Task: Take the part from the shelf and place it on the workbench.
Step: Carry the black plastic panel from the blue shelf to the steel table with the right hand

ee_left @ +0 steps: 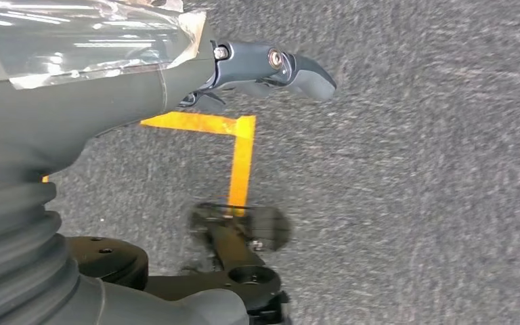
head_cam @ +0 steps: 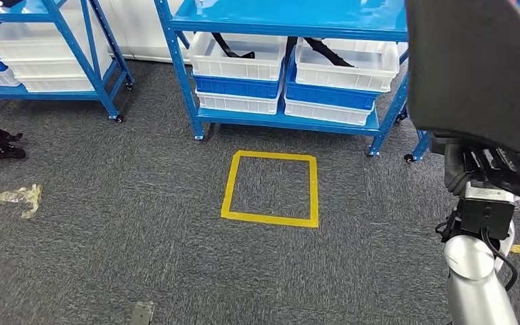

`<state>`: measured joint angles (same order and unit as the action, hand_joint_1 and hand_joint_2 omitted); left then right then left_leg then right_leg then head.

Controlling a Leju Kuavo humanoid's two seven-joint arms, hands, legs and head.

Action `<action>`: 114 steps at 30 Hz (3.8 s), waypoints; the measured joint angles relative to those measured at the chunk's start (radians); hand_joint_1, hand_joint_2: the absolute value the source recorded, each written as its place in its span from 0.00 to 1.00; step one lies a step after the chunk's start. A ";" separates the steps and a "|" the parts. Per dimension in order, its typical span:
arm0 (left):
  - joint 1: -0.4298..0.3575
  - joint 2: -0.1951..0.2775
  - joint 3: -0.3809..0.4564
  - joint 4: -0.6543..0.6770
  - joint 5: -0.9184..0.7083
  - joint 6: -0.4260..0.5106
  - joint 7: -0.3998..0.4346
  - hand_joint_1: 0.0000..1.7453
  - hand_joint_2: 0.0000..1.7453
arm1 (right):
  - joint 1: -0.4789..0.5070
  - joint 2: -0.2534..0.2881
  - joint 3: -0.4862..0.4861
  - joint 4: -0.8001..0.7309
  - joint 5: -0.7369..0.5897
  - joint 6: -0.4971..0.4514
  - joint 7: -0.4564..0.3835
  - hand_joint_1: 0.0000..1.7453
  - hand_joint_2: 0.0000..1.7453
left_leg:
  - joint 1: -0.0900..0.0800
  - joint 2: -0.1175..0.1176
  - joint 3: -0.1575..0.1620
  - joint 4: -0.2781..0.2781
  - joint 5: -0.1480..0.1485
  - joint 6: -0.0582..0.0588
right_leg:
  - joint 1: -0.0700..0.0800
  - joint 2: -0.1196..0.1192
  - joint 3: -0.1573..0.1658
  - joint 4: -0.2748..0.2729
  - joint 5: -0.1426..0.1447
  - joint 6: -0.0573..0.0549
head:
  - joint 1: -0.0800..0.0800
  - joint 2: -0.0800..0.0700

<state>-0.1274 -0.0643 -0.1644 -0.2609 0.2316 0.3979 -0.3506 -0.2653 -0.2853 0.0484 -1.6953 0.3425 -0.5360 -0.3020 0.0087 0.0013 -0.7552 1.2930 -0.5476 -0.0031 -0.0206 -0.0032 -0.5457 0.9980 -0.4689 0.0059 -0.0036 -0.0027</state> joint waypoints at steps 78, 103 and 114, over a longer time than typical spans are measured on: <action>0.009 0.007 -0.044 -0.003 0.007 0.022 -0.022 0.00 1.00 | 0.072 -0.063 -0.005 -0.003 -0.033 0.013 0.022 1.00 1.00 | -0.006 -0.006 0.033 -0.040 0.024 0.005 | -0.003 -0.024 0.005 0.001 -0.008 0.015 | -0.002 0.000; 0.007 0.010 -0.044 -0.007 0.005 0.022 -0.019 0.00 1.00 | 0.084 -0.080 -0.007 -0.001 -0.034 0.013 0.023 1.00 1.00 | -0.015 -0.046 0.101 -0.216 0.087 0.019 | -0.008 0.001 0.000 0.007 -0.008 0.016 | -0.002 0.000; 0.003 0.009 -0.045 -0.007 0.004 0.022 -0.019 0.00 1.00 | 0.083 -0.081 -0.009 -0.001 -0.034 0.013 0.023 1.00 1.00 | -0.015 0.058 0.147 -0.274 0.105 0.021 | 0.013 -0.102 0.004 0.010 -0.018 0.025 | -0.002 0.000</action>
<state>-0.1244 -0.0554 -0.2091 -0.2681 0.2358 0.4200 -0.3700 -0.1826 -0.3664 0.0399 -1.6960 0.3087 -0.5230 -0.2789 -0.0062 0.0594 -0.6086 1.0190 -0.4424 0.0180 -0.0077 -0.1056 -0.5414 1.0075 -0.4870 0.0304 -0.0055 -0.0027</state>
